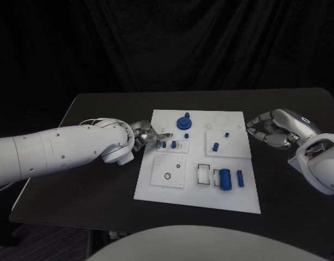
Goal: Assemble the parts on the task board
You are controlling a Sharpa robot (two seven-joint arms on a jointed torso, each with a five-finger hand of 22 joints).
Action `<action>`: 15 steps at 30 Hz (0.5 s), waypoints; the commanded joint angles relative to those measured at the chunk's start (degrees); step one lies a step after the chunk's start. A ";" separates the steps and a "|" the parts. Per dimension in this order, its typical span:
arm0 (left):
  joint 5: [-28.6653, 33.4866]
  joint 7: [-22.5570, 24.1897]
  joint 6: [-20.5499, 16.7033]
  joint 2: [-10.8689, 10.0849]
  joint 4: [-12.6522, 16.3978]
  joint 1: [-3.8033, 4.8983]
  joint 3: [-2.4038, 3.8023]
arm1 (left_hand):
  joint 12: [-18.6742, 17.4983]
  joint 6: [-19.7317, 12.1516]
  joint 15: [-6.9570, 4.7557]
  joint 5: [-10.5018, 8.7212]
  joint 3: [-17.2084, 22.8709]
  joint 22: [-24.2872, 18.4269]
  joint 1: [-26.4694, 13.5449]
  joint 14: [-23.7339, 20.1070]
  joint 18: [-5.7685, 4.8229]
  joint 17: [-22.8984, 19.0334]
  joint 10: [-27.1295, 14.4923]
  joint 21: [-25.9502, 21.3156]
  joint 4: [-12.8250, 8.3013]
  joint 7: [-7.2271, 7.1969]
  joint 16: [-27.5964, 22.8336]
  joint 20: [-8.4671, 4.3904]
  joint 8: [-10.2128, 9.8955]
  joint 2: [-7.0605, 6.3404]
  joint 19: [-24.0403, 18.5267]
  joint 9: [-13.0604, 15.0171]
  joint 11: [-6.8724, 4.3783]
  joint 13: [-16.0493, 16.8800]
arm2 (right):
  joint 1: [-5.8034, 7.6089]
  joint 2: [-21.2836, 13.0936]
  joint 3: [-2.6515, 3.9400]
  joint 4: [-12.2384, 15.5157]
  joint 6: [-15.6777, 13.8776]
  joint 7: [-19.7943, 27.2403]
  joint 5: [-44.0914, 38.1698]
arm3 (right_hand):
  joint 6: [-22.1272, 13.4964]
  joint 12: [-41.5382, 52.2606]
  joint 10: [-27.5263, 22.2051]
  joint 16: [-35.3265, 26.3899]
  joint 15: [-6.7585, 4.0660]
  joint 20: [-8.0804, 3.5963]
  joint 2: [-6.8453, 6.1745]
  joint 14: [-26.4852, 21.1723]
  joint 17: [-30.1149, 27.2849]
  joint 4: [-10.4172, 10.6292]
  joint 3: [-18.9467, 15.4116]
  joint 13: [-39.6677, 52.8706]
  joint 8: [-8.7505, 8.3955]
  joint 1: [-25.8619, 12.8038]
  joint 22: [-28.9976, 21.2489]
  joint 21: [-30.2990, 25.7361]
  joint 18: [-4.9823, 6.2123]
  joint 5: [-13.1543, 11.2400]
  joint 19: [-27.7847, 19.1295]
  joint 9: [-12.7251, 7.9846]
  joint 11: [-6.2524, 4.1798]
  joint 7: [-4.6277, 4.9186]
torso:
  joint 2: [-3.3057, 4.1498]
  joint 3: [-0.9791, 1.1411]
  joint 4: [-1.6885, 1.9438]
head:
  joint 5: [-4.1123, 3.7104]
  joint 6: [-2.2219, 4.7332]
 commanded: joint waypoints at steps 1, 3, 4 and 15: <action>0.10 8.79 -9.39 -0.48 0.33 -0.16 0.02 | -0.03 0.06 -0.83 3.91 -1.09 11.03 2.96 5.96 -0.41 15.10 6.08 1.71 -0.02 -0.61 0.15 -0.57 2.78 0.64 1.03 2.37 -0.82 15.08 | -0.17 -0.12 0.04 0.16 -0.10 -0.69 -0.19 | -0.09 -0.35 4.43 -0.30 0.31 -0.09 -0.01 5.72 14.51 -0.07 0.30 12.68 -0.37 0.46 8.45 -0.18 0.97 0.27 -0.26 -0.06 0.43 0.26 | -0.01 -0.01 0.00 | 0.06 -0.01; 0.10 12.92 -14.01 -1.14 0.66 -0.16 0.02 | -0.03 -0.66 -1.05 6.33 -1.80 11.15 5.09 5.96 -0.50 15.10 6.08 2.19 -0.04 -0.87 0.15 -0.86 4.44 0.27 1.26 3.90 -1.10 15.08 | -0.18 -0.21 0.04 0.19 -0.20 -0.65 -0.19 | -0.06 -0.36 4.42 -0.28 0.32 -0.08 -0.01 5.73 14.54 -0.08 0.32 12.67 -0.36 0.44 8.47 -0.15 0.96 0.27 -0.23 -0.06 0.44 0.26 | 0.00 0.00 0.01 | -0.03 -0.01; 0.10 13.97 -15.16 -1.33 0.74 -0.16 0.02 | -0.03 -0.99 -1.12 7.09 -1.85 11.16 6.00 5.96 -0.51 15.10 6.08 2.23 -0.09 -0.96 0.15 -0.92 4.79 0.15 1.27 4.24 -1.13 15.08 | -0.18 -0.24 0.04 0.19 -0.22 -0.64 -0.19 | -0.06 -0.36 4.42 -0.28 0.32 -0.08 -0.01 5.73 14.54 -0.08 0.32 12.67 -0.36 0.44 8.47 -0.15 0.96 0.27 -0.23 -0.06 0.44 0.26 | 0.00 0.00 0.02 | -0.04 -0.01; -1.84 34.02 -21.69 -4.23 1.27 0.39 0.03 | -14.96 -11.73 2.68 7.65 2.76 6.37 28.51 -3.84 2.69 4.67 -9.40 -14.69 -0.31 2.97 -6.92 1.59 2.31 -4.96 -12.73 1.02 2.74 7.74 | -0.19 -0.26 0.04 0.03 -0.89 -0.31 -0.19 | 0.14 -0.32 4.45 -0.23 0.31 -0.08 0.01 5.76 14.61 -0.17 0.38 12.72 -0.26 0.48 8.51 -0.08 0.94 0.30 -0.18 -0.01 0.41 0.22 | -0.01 -0.02 0.01 | -0.16 -0.01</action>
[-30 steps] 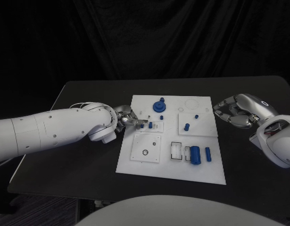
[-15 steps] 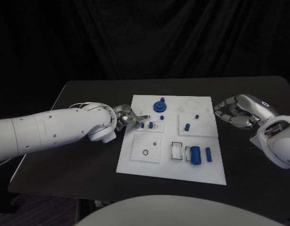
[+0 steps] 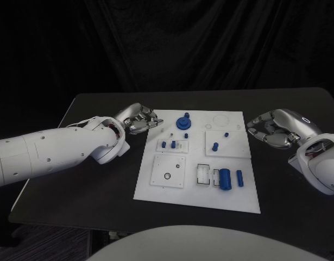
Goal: Assemble the parts on the task board
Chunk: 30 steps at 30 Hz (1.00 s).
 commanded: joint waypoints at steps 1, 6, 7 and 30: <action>-1.17 14.04 -1.57 0.18 -0.45 0.62 0.06 | -13.50 -2.86 2.03 -3.21 2.65 5.82 7.05 -7.40 2.01 1.41 -13.31 -8.45 -0.26 1.73 -7.33 1.35 -2.22 -0.20 -7.52 -3.37 1.91 5.22 | -0.13 0.12 0.03 -0.05 -0.83 -0.31 -0.19 | 0.14 -0.32 4.45 -0.23 0.31 -0.08 0.00 5.76 14.61 -0.14 0.35 12.72 -0.26 0.48 8.51 -0.08 0.94 0.30 -0.18 -0.02 0.41 0.22 | -0.01 -0.01 0.01 | 0.03 -0.01; -5.33 18.51 4.30 2.08 -3.12 1.20 0.06 | -25.58 -1.21 2.53 -7.21 6.51 5.17 14.84 -17.65 2.57 -8.46 -24.70 -11.71 -1.69 2.23 -16.25 2.44 -2.73 -0.97 -10.62 -7.86 2.46 -1.51 | -0.21 0.42 0.03 -0.21 -0.97 -0.15 -0.19 | 0.14 -0.32 4.45 -0.23 0.31 -0.08 0.00 5.76 14.61 -0.14 0.35 12.72 -0.26 0.48 8.51 -0.08 0.94 0.30 -0.18 -0.02 0.41 0.22 | -0.02 -0.01 0.02 | 0.03 -0.01; -6.92 18.74 5.31 2.64 -3.76 1.25 0.06 | -42.64 -1.04 2.85 -7.79 7.82 4.89 15.82 -20.89 2.83 -12.97 -35.72 -13.24 -0.24 2.56 -19.97 2.98 -3.57 -2.09 -12.03 -10.40 3.42 -13.03 | -0.22 0.44 0.03 -0.21 -1.00 -0.13 -0.19 | 0.21 -0.30 4.48 -0.23 0.31 -0.08 0.01 5.76 14.60 -0.18 0.37 12.76 -0.22 0.50 8.52 -0.08 0.94 0.31 -0.17 0.00 0.40 0.20 | -0.01 -0.02 0.02 | -0.01 -0.01; -46.46 17.27 1.61 17.06 -18.31 0.89 0.07 | -64.99 -1.10 -0.99 -11.38 12.40 7.73 16.42 -2.45 1.08 -3.90 -44.80 -3.62 -6.52 -6.37 -7.43 -0.32 -14.41 -8.86 2.57 -35.77 0.05 -52.89 | -0.28 0.69 0.04 -0.11 -1.03 -0.05 -0.19 | 0.29 -0.27 4.50 -0.20 0.30 -0.08 0.00 5.78 14.64 -0.22 0.39 12.79 -0.18 0.52 8.52 -0.08 0.94 0.33 -0.16 0.01 0.38 0.18 | 0.08 -0.01 0.01 | 0.13 -0.01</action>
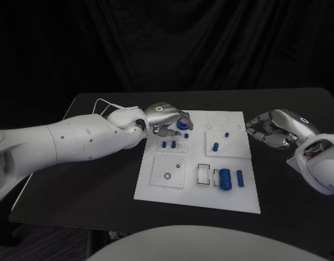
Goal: Assemble the parts on the task board
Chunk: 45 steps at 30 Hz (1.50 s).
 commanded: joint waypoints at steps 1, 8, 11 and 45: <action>-6.21 -0.51 -2.02 1.07 -0.96 -0.13 0.06 | 0.06 0.90 -0.10 -0.42 -0.04 7.71 -0.98 0.77 -0.56 0.96 1.16 0.80 -0.22 0.24 1.05 -0.09 0.10 -0.04 0.75 -0.79 0.22 -1.40 | -0.12 0.02 0.04 0.10 -0.74 -0.21 -0.19 | 0.29 -0.27 4.50 -0.20 0.30 -0.08 0.00 5.77 14.64 -0.10 0.26 12.75 -0.18 0.52 8.52 -0.08 0.94 0.33 -0.16 0.00 0.38 0.18 | 0.05 0.00 0.00 | -0.07 -0.01; -6.93 -3.00 -0.31 2.98 -2.63 -0.22 0.07 | 0.50 1.81 0.15 -0.66 -0.03 7.57 -1.87 0.58 -0.48 0.46 3.10 0.26 -0.14 0.63 1.15 -0.18 0.05 0.00 0.80 -1.78 0.72 -2.79 | -0.12 -0.10 0.04 0.23 -0.68 -0.33 -0.19 | 0.29 -0.27 4.50 -0.20 0.30 -0.08 0.00 5.77 14.64 -0.10 0.26 12.75 -0.18 0.52 8.52 -0.08 0.94 0.33 -0.16 0.00 0.38 0.18 | -0.01 0.02 0.00 | -0.86 -0.01; -7.03 -3.90 0.61 3.67 -3.21 -0.24 0.07 | 0.67 2.46 0.25 -0.44 0.22 7.43 -1.79 0.34 -0.39 0.05 3.79 -0.30 -0.37 0.73 1.04 -0.16 0.16 0.08 0.60 -2.10 0.78 -3.23 | -0.12 -0.19 0.04 0.25 -0.60 -0.42 -0.19 | 0.29 -0.27 4.50 -0.20 0.30 -0.08 0.00 5.77 14.64 -0.10 0.26 12.75 -0.18 0.52 8.52 -0.08 0.94 0.33 -0.16 0.00 0.38 0.18 | -0.02 0.01 0.02 | -0.89 -0.01; -7.13 -5.17 5.36 6.48 -5.88 -1.30 0.07 | 4.27 7.78 -0.15 0.12 2.14 7.12 -2.80 -0.78 -0.13 -2.12 11.21 -2.26 -0.97 2.90 0.75 -0.18 1.72 1.10 0.16 -3.17 0.01 -3.03 | -0.12 -0.34 0.04 0.45 -0.32 -0.45 -0.19 | 0.37 -0.30 4.47 -0.26 0.28 -0.09 -0.03 5.74 14.56 -0.16 0.29 12.71 -0.15 0.52 8.52 -0.12 0.95 0.37 -0.16 0.02 0.37 0.17 | 0.00 -0.02 0.02 | -0.54 -0.01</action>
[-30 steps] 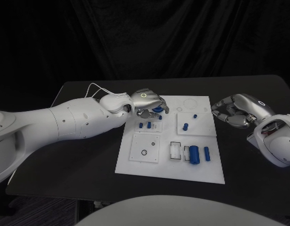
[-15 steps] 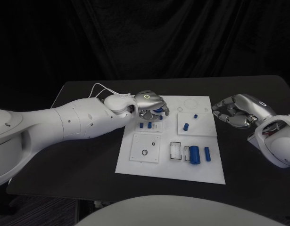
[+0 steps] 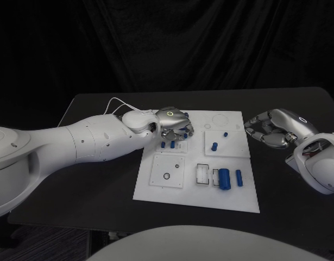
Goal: Assemble the parts on the task board
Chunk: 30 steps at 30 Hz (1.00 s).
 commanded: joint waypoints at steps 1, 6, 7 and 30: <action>-0.10 0.55 0.31 0.22 -0.24 -0.18 0.06 | 0.72 1.65 -0.46 0.43 0.70 7.16 0.20 -0.40 -0.17 -0.28 1.57 -0.47 -0.34 0.68 -0.08 -0.03 0.79 0.83 -0.28 0.13 -0.48 0.18 | -0.11 -0.09 0.04 0.15 -0.33 -0.39 -0.20 | 0.37 -0.30 4.47 -0.26 0.28 -0.09 -0.03 5.74 14.56 -0.16 0.29 12.74 -0.15 0.52 8.52 -0.12 0.95 0.37 -0.16 0.01 0.37 0.17 | 0.01 0.00 0.01 | -0.09 -0.01; -0.10 0.63 -0.71 0.41 -0.74 -0.43 0.06 | 0.96 3.93 -0.90 0.63 1.10 7.17 0.18 -0.42 -0.16 -0.56 2.82 -0.61 -0.86 1.71 -0.11 -0.17 1.92 1.24 -0.23 0.73 -1.00 0.24 | -0.12 -0.15 0.04 0.19 -0.32 -0.36 -0.20 | 0.37 -0.30 4.47 -0.26 0.28 -0.09 -0.03 5.74 14.56 -0.16 0.29 12.74 -0.15 0.52 8.52 -0.12 0.95 0.37 -0.16 0.01 0.37 0.17 | -0.01 0.00 0.01 | -0.10 -0.01; -0.10 0.63 -1.04 0.42 -0.77 -0.46 0.06 | 1.00 4.02 -0.92 0.66 1.15 7.19 0.20 -0.43 -0.17 -0.61 2.99 -0.55 -0.92 1.73 -0.12 -0.19 1.96 1.28 -0.19 0.77 -1.01 0.25 | -0.12 -0.17 0.04 0.20 -0.32 -0.36 -0.20 | 0.37 -0.30 4.47 -0.26 0.28 -0.09 -0.03 5.74 14.56 -0.16 0.29 12.74 -0.15 0.52 8.52 -0.12 0.95 0.37 -0.16 0.01 0.37 0.17 | -0.01 0.01 0.00 | -0.09 -0.01; -0.09 -1.26 -6.39 -7.04 8.04 0.34 0.07 | 0.34 7.29 -1.06 -0.06 2.72 6.42 -0.11 -1.98 0.33 -6.28 7.89 -3.87 -3.39 2.36 -3.20 -0.61 2.85 1.58 -1.00 1.71 -1.09 -0.25 | -0.15 -0.21 0.03 0.02 0.29 -0.30 0.54 | 0.40 -0.37 4.41 -0.31 0.26 -0.10 0.00 5.71 14.50 -0.23 0.37 12.63 -0.15 0.45 8.45 -0.44 1.01 0.42 -0.27 0.01 0.35 0.16 | -0.01 0.00 0.01 | -0.67 -0.01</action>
